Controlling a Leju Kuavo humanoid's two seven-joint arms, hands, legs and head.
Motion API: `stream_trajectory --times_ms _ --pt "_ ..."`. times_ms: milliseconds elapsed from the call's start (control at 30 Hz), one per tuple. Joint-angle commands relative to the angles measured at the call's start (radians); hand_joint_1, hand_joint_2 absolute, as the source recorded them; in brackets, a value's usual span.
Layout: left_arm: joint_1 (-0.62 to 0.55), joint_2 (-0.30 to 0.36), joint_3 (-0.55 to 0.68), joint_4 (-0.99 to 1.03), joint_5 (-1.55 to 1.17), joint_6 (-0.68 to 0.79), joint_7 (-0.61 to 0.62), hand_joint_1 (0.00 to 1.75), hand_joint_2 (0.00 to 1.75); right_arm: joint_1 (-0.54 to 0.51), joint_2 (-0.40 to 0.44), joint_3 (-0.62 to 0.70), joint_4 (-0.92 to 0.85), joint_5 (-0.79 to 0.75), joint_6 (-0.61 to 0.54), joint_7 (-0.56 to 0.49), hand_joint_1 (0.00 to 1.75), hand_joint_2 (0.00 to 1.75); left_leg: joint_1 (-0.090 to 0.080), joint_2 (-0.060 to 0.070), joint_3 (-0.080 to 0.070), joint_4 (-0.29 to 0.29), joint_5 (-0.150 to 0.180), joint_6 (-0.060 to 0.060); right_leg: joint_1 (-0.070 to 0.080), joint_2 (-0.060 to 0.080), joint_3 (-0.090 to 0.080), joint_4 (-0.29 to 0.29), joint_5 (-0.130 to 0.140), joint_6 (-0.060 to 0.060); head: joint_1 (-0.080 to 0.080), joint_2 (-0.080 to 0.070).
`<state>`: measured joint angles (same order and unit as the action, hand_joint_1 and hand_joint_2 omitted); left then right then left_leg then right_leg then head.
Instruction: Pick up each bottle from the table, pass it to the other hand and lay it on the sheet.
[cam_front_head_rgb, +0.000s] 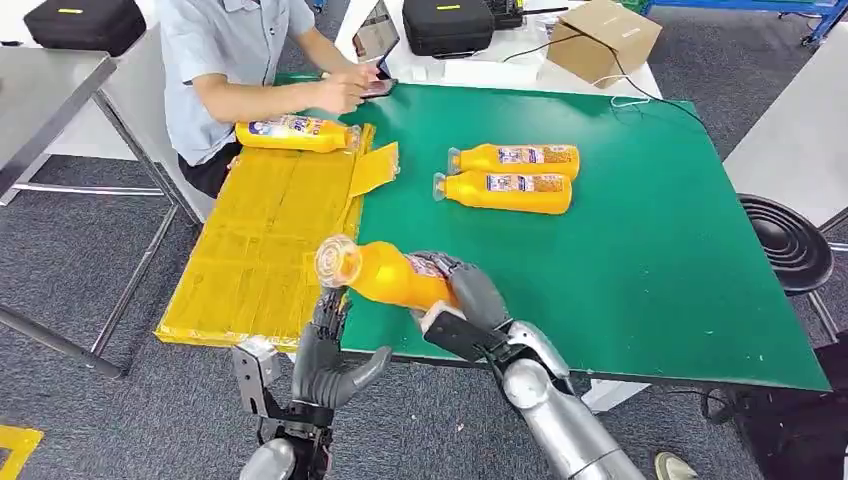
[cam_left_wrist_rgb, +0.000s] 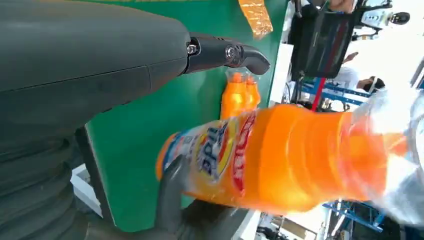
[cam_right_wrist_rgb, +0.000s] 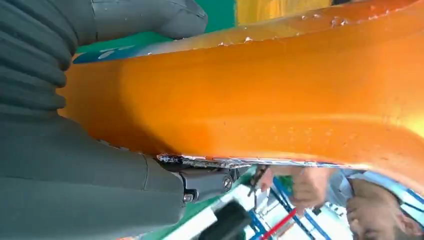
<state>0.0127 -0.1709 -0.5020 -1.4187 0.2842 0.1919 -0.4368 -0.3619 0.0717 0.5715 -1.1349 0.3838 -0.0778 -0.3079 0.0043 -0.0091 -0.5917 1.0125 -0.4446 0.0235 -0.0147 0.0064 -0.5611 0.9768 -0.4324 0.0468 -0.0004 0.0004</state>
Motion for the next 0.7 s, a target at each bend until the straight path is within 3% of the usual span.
stream_trajectory --times_ms 33,500,600,700 --pt "-0.059 0.022 -0.019 0.055 0.092 -0.065 0.016 0.00 1.75 -0.055 0.040 0.108 0.063 -0.039 0.026 -0.056 1.75 1.75 0.000 0.002 0.003 -0.001 -0.001 -0.002 0.001 0.001 0.002 0.000 0.000 -0.002 0.000 0.000" --pt "-0.055 0.007 0.045 -0.023 0.129 0.031 -0.039 0.00 1.75 -0.041 0.047 0.171 0.019 -0.069 0.064 -0.090 1.75 1.75 0.000 0.001 0.000 0.000 0.000 -0.001 0.001 0.001 0.000 0.001 0.000 -0.002 0.000 0.000" --pt "-0.044 0.001 0.053 -0.063 0.051 0.139 -0.134 0.00 1.75 -0.042 0.051 0.195 0.045 -0.077 0.073 -0.090 1.75 1.75 0.001 0.002 0.002 0.000 -0.001 -0.001 0.001 0.001 0.001 0.000 -0.001 -0.002 0.000 0.000" --pt "-0.047 0.004 0.049 -0.071 0.056 0.154 -0.124 0.00 1.75 -0.038 0.061 0.218 0.061 -0.078 0.077 -0.092 1.75 1.75 0.001 0.002 0.001 0.000 -0.001 -0.001 0.001 0.001 0.001 0.000 0.000 -0.002 0.000 0.000"
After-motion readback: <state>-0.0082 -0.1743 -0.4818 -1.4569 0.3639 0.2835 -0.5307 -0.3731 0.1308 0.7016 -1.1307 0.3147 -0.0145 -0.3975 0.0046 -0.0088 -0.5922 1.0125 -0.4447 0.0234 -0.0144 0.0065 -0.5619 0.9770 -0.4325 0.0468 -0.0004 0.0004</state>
